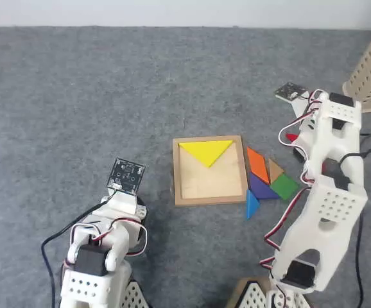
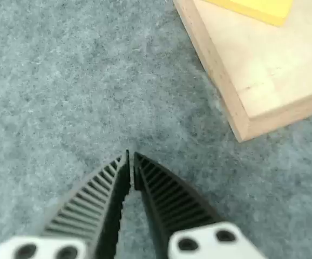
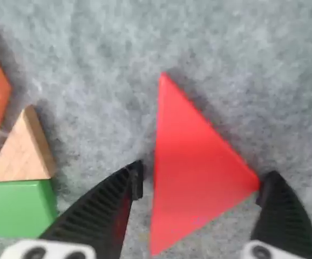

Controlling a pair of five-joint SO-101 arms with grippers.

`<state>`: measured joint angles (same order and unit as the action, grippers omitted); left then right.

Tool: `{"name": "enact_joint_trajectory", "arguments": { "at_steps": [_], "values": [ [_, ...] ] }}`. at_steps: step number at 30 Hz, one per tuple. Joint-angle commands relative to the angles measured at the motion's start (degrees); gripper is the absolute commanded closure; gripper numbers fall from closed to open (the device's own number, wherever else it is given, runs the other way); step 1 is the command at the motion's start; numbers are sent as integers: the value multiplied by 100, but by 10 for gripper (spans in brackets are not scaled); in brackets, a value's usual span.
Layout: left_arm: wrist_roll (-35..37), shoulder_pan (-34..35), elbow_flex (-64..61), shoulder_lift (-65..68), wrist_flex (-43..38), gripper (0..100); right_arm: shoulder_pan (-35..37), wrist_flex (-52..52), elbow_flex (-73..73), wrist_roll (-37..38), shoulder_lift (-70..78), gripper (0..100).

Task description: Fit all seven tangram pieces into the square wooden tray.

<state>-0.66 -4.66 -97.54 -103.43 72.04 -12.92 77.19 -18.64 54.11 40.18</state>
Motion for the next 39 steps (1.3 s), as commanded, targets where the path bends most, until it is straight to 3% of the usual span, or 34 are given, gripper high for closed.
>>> {"name": "enact_joint_trajectory", "arguments": {
  "at_steps": [1,7,24,32,39],
  "values": [
    [44,18,101,-114,35,988,-40,171,-123,-229,40,869],
    [44,18,101,-114,35,988,92,277,-149,-1415,-233,991],
    [44,18,101,-114,35,988,2035,1974,-123,-3358,-2325,991],
    [44,18,101,-114,35,988,1991,1262,-141,-3332,-2316,976],
    [44,18,101,-114,35,988,1745,365,-141,-2084,-1666,700]
  ]
}}
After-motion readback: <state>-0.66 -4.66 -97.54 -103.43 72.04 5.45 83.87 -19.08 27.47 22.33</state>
